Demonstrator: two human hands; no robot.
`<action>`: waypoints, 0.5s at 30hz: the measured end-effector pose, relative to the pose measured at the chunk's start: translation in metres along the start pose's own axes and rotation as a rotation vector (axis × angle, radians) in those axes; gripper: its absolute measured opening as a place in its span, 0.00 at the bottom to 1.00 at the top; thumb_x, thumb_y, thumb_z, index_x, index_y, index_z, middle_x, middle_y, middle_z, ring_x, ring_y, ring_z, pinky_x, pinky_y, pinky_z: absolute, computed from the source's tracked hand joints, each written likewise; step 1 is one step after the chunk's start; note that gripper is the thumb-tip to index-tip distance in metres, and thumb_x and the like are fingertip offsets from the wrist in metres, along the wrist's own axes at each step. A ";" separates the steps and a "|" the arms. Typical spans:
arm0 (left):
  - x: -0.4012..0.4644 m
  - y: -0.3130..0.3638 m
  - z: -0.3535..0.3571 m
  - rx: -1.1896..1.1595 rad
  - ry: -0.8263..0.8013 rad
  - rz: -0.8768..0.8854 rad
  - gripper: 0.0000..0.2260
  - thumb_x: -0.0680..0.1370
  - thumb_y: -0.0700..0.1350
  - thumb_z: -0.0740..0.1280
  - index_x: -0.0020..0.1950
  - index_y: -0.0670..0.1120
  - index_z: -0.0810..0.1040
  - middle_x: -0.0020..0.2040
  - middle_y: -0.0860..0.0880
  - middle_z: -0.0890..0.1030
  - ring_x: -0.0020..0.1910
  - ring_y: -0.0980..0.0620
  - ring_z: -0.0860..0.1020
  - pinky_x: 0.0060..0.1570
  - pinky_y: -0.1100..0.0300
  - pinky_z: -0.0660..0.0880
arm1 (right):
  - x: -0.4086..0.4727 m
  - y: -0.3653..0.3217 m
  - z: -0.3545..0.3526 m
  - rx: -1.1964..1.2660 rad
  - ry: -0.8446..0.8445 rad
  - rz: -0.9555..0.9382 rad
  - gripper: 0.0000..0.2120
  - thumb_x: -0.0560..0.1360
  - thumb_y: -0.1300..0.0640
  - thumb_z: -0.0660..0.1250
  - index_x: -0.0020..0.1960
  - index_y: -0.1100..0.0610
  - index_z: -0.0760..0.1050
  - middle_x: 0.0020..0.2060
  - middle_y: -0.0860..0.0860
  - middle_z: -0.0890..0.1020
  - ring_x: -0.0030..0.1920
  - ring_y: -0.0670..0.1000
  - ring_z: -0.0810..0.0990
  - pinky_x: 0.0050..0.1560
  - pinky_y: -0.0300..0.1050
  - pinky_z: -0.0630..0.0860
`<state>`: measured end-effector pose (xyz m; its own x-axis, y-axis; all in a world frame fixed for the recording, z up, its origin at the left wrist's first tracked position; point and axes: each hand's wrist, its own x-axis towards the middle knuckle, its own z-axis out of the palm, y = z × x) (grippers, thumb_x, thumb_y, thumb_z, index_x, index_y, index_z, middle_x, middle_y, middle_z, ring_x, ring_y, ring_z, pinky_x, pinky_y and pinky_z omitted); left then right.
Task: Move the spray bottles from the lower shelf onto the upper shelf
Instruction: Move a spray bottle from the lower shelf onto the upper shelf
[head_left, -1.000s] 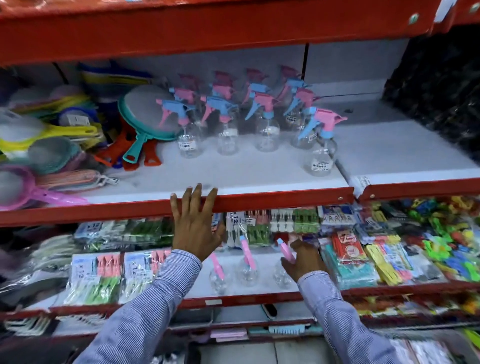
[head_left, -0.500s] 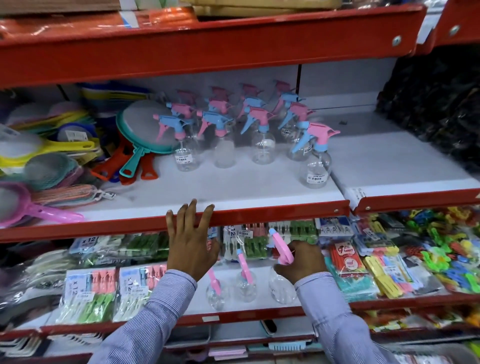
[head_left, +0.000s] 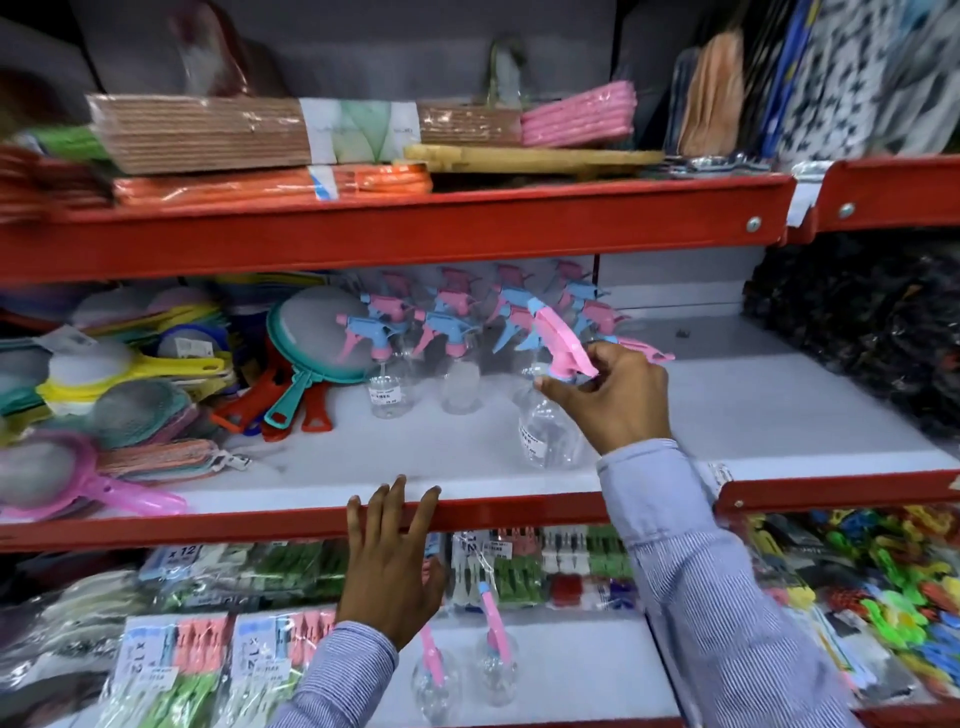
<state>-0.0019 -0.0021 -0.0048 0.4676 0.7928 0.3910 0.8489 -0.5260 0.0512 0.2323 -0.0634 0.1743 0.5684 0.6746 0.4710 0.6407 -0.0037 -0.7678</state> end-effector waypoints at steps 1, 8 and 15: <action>-0.001 0.000 0.000 -0.006 -0.003 0.003 0.36 0.68 0.55 0.68 0.75 0.52 0.62 0.75 0.39 0.67 0.73 0.36 0.66 0.74 0.32 0.55 | 0.008 0.006 0.010 -0.005 0.005 0.014 0.14 0.63 0.50 0.80 0.44 0.55 0.83 0.35 0.49 0.83 0.28 0.44 0.77 0.39 0.38 0.71; -0.001 0.001 -0.002 -0.009 -0.012 -0.006 0.36 0.67 0.54 0.68 0.75 0.53 0.63 0.74 0.40 0.68 0.73 0.37 0.66 0.74 0.36 0.50 | 0.026 0.046 0.065 0.019 0.015 0.081 0.16 0.64 0.54 0.80 0.48 0.60 0.83 0.44 0.56 0.87 0.42 0.55 0.83 0.49 0.39 0.76; -0.001 0.001 -0.001 -0.019 -0.019 -0.007 0.36 0.67 0.54 0.68 0.74 0.53 0.64 0.74 0.40 0.68 0.72 0.37 0.66 0.74 0.35 0.53 | 0.021 0.053 0.077 0.137 0.131 0.116 0.32 0.64 0.57 0.80 0.64 0.59 0.72 0.47 0.56 0.87 0.41 0.56 0.85 0.52 0.45 0.80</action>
<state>-0.0017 -0.0041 -0.0045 0.4664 0.8023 0.3727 0.8474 -0.5260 0.0718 0.2386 0.0077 0.1097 0.7023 0.5738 0.4213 0.4956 0.0307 -0.8680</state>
